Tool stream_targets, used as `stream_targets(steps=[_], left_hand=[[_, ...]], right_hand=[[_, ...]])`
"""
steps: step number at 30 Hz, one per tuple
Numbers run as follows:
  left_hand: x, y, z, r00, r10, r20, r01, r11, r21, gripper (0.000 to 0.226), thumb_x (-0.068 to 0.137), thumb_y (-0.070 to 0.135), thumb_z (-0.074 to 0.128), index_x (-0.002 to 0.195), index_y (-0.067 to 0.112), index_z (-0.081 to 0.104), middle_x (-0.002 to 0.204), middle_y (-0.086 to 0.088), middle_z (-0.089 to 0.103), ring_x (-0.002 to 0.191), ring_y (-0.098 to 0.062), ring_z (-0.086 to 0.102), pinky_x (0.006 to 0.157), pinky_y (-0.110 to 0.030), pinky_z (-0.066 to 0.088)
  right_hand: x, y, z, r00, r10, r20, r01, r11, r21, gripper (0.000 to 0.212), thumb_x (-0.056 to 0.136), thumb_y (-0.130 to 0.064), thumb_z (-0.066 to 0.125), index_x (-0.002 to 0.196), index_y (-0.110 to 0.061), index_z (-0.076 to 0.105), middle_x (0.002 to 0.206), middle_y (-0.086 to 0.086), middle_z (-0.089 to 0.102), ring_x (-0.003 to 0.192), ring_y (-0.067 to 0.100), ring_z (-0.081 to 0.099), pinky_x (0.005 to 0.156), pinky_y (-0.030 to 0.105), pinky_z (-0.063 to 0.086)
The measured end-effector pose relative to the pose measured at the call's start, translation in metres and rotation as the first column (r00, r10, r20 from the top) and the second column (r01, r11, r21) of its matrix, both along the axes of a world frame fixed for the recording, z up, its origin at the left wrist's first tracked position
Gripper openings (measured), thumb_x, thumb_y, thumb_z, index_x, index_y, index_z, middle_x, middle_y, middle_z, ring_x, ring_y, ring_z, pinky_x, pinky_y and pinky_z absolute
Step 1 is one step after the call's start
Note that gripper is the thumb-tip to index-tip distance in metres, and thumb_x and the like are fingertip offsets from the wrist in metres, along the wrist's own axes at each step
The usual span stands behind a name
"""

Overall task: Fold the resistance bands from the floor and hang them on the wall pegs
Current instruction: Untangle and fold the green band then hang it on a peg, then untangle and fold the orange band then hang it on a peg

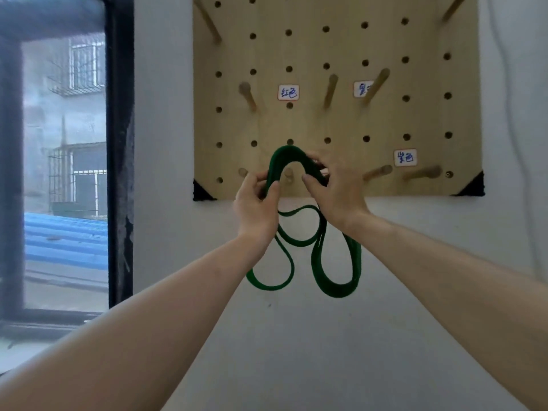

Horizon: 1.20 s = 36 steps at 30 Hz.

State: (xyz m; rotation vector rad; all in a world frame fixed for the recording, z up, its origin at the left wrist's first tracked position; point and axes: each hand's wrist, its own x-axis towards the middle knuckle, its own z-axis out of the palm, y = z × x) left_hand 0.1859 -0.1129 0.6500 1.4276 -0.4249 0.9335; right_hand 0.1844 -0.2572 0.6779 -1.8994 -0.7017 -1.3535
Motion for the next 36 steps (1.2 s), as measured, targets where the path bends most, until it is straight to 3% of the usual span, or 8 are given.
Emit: stream_targets(steps=[8, 12, 15, 20, 23, 26, 30, 36], left_hand=[[0.048, 0.006, -0.008, 0.973, 0.230, 0.019, -0.229, 0.959, 0.169, 0.027, 0.100, 0.019, 0.057, 0.125, 0.017, 0.065, 0.109, 0.005, 0.069, 0.103, -0.015, 0.065, 0.090, -0.030, 0.051], [0.060, 0.019, -0.022, 0.948, 0.308, 0.079, -0.311, 0.849, 0.428, 0.037, 0.097, 0.019, 0.059, 0.133, 0.027, 0.056, 0.115, 0.003, 0.069, 0.104, -0.020, 0.065, 0.089, -0.044, 0.056], [0.055, 0.029, -0.037, 0.904, 0.416, 0.097, -0.384, 0.693, 0.610, 0.063, 0.089, 0.017, 0.063, 0.145, 0.034, 0.038, 0.121, 0.001, 0.063, 0.105, -0.024, 0.062, 0.083, -0.047, 0.054], [0.029, 0.032, -0.061, 0.938, 0.346, 0.022, -0.296, 0.765, 0.572, 0.087, 0.076, 0.018, 0.079, 0.151, 0.028, 0.035, 0.139, -0.001, 0.051, 0.124, -0.022, 0.052, 0.100, -0.044, 0.050], [0.002, 0.038, -0.086, 0.942, 0.330, 0.062, -0.300, 0.747, 0.593, 0.079, 0.081, 0.019, 0.075, 0.151, 0.024, 0.038, 0.150, 0.001, 0.043, 0.136, -0.021, 0.043, 0.111, -0.039, 0.041], [-0.029, 0.043, -0.113, 0.945, 0.319, 0.072, -0.291, 0.722, 0.627, 0.059, 0.083, 0.019, 0.072, 0.138, 0.026, 0.053, 0.148, 0.006, 0.047, 0.133, -0.015, 0.044, 0.106, -0.031, 0.038], [-0.060, 0.051, -0.163, 0.974, 0.220, -0.055, -0.124, 0.719, 0.684, 0.035, 0.083, 0.025, 0.072, 0.117, 0.029, 0.067, 0.123, 0.013, 0.062, 0.112, -0.009, 0.058, 0.098, -0.035, 0.048], [-0.097, 0.059, -0.260, 0.920, 0.165, -0.357, 0.158, 0.676, 0.719, 0.021, 0.073, 0.037, 0.065, 0.093, 0.036, 0.072, 0.085, 0.019, 0.073, 0.084, 0.001, 0.068, 0.080, -0.033, 0.058]], right_hand=[[0.050, -0.008, 0.012, 0.987, -0.086, -0.135, 0.063, 0.984, -0.166, 0.035, 0.094, -0.011, 0.064, 0.127, -0.021, 0.063, 0.120, -0.002, 0.066, 0.106, 0.010, 0.058, 0.094, 0.027, 0.049], [0.061, -0.018, 0.010, 0.955, -0.250, -0.157, 0.210, 0.949, -0.235, 0.049, 0.092, -0.021, 0.068, 0.138, -0.032, 0.056, 0.129, 0.005, 0.059, 0.117, 0.023, 0.057, 0.099, 0.039, 0.049], [0.057, -0.025, -0.004, 0.938, -0.260, -0.227, 0.186, 0.935, -0.302, 0.071, 0.090, -0.024, 0.071, 0.149, -0.041, 0.037, 0.136, 0.008, 0.048, 0.121, 0.025, 0.049, 0.103, 0.040, 0.046], [0.031, -0.036, -0.049, 0.896, -0.225, -0.383, 0.109, 0.947, -0.301, 0.083, 0.090, -0.020, 0.072, 0.157, -0.032, 0.024, 0.150, 0.003, 0.039, 0.134, 0.025, 0.043, 0.110, 0.041, 0.042], [0.004, -0.035, -0.080, 0.868, -0.253, -0.428, 0.135, 0.948, -0.287, 0.080, 0.091, -0.016, 0.069, 0.156, -0.030, 0.025, 0.144, 0.002, 0.038, 0.130, 0.022, 0.042, 0.106, 0.034, 0.042], [-0.023, -0.037, -0.117, 0.878, -0.256, -0.405, 0.149, 0.949, -0.277, 0.067, 0.092, -0.015, 0.067, 0.152, -0.024, 0.038, 0.144, -0.001, 0.039, 0.131, 0.017, 0.040, 0.105, 0.026, 0.039], [-0.056, -0.036, -0.176, 0.886, -0.133, -0.444, 0.034, 0.974, -0.223, 0.041, 0.090, -0.021, 0.071, 0.130, -0.022, 0.061, 0.118, -0.006, 0.054, 0.099, 0.009, 0.058, 0.091, 0.026, 0.051], [-0.093, -0.032, -0.277, 0.731, -0.066, -0.680, -0.127, 0.965, -0.230, 0.008, 0.087, -0.019, 0.073, 0.095, -0.021, 0.074, 0.084, -0.005, 0.070, 0.077, 0.010, 0.065, 0.077, 0.028, 0.054]])
